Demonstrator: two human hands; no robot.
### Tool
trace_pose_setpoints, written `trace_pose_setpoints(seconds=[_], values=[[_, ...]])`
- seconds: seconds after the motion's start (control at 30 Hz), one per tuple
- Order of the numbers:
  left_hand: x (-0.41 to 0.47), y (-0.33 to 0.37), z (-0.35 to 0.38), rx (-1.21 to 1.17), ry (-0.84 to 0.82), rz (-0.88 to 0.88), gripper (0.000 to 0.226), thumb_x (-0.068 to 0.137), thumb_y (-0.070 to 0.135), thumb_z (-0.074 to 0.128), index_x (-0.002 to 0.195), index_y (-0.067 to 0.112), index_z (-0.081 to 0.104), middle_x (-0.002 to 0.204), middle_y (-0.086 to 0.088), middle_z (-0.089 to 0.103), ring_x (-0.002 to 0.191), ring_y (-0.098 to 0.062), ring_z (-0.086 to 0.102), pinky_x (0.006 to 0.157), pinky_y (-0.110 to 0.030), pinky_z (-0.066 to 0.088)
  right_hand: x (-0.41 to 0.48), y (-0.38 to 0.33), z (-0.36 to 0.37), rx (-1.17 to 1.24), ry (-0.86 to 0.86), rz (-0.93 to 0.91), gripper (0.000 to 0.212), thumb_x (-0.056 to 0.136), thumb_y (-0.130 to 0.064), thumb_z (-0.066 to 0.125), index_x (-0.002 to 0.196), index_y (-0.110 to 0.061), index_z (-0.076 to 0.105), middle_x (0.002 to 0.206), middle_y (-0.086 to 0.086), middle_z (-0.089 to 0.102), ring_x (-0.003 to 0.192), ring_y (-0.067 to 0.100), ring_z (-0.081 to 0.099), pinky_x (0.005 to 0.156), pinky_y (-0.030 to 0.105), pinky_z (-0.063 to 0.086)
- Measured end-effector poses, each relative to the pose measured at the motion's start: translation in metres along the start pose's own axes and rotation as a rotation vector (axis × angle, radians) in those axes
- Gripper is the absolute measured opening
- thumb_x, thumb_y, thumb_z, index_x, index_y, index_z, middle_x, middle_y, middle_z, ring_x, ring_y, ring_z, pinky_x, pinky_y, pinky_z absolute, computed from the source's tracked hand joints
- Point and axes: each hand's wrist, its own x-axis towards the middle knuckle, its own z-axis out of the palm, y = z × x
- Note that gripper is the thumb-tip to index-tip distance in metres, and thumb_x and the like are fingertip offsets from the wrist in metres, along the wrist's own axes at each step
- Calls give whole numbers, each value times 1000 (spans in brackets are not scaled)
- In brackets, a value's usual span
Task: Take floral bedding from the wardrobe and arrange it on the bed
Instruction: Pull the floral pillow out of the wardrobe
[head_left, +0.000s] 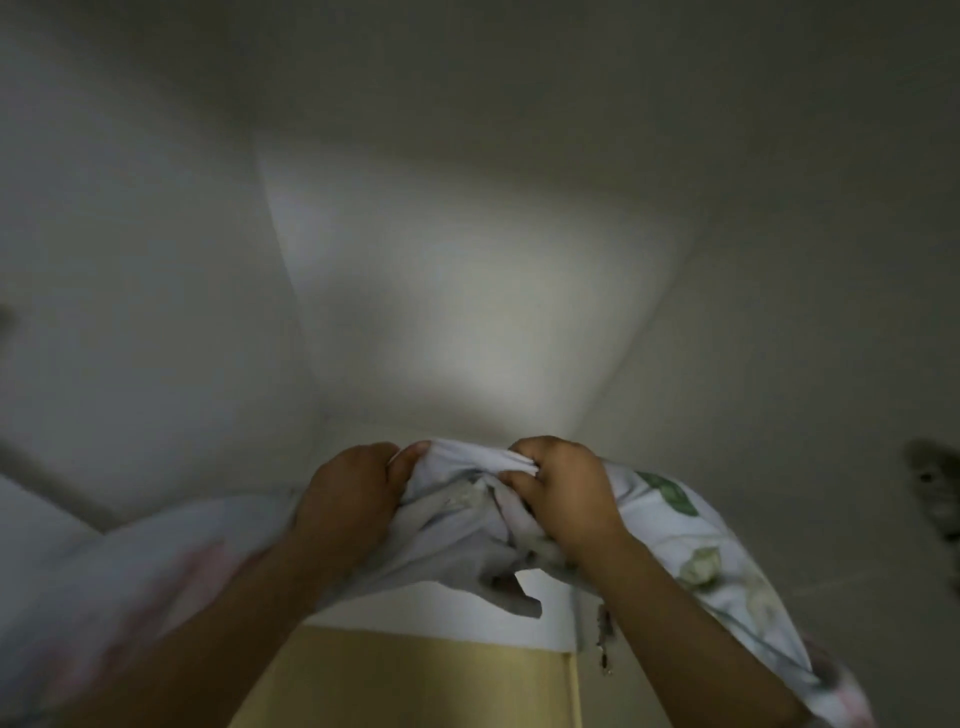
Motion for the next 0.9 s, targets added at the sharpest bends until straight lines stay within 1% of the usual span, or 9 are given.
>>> trace_pose_setpoints(seconds=[0.03,0.1,0.2,0.3,0.4,0.53,0.6,0.7,0.9], values=[[-7,17,-21,-27,49,-35,72,86,68,9,66,15,53,69,-14,62,75,-35,60,68,-34,42,-6,-11,-22,0,3,-22,54,68,-61,30,66,-15,57,63,3,61,64,24,57,62,32,40],[-27,54,-62,-68,67,-43,54,93,54,27,57,18,44,61,-11,55,72,-35,60,68,-34,41,-22,-27,-56,21,22,-101,50,70,-61,31,61,-16,52,59,0,54,61,22,54,58,29,33],[-59,84,-97,-64,157,-68,55,87,57,23,57,15,41,54,-8,49,65,-33,56,65,-34,41,-47,-48,-87,15,87,-218,51,77,-57,32,64,-15,57,62,1,59,63,22,58,64,31,41],[-93,122,-138,-58,235,-120,53,86,61,21,66,19,46,54,4,41,67,-27,55,66,-34,41,-80,-77,-117,-93,268,-282,48,82,-52,31,75,-19,65,71,1,67,68,22,61,80,33,42],[-123,141,-172,-66,309,-168,63,80,65,17,54,13,43,51,-3,43,64,-32,55,67,-36,44,-108,-112,-138,-113,381,-313,42,90,-51,31,75,-24,59,68,-4,64,65,17,58,89,31,40],[-166,165,-218,-139,415,-223,61,86,62,28,47,15,36,48,-7,46,59,-33,51,66,-40,45,-130,-152,-165,-38,450,-451,36,94,-47,35,65,-25,35,55,-5,49,52,17,43,69,29,35],[-189,174,-240,-153,475,-211,60,89,58,33,48,14,39,50,-8,50,60,-33,53,63,-39,43,-139,-175,-177,39,461,-476,41,94,-48,31,61,-24,34,54,-5,44,51,18,40,64,30,35],[-229,182,-270,-153,542,-216,59,88,57,34,48,14,35,47,-5,46,57,-29,50,57,-36,35,-151,-214,-189,203,473,-455,48,91,-54,29,53,-25,29,51,-5,39,51,23,46,58,31,35],[-301,168,-315,-111,618,-278,62,82,64,23,47,14,34,48,-7,46,53,-25,47,57,-36,37,-174,-294,-200,396,428,-564,53,89,-42,44,47,-20,21,42,-1,23,45,19,36,51,37,34]])
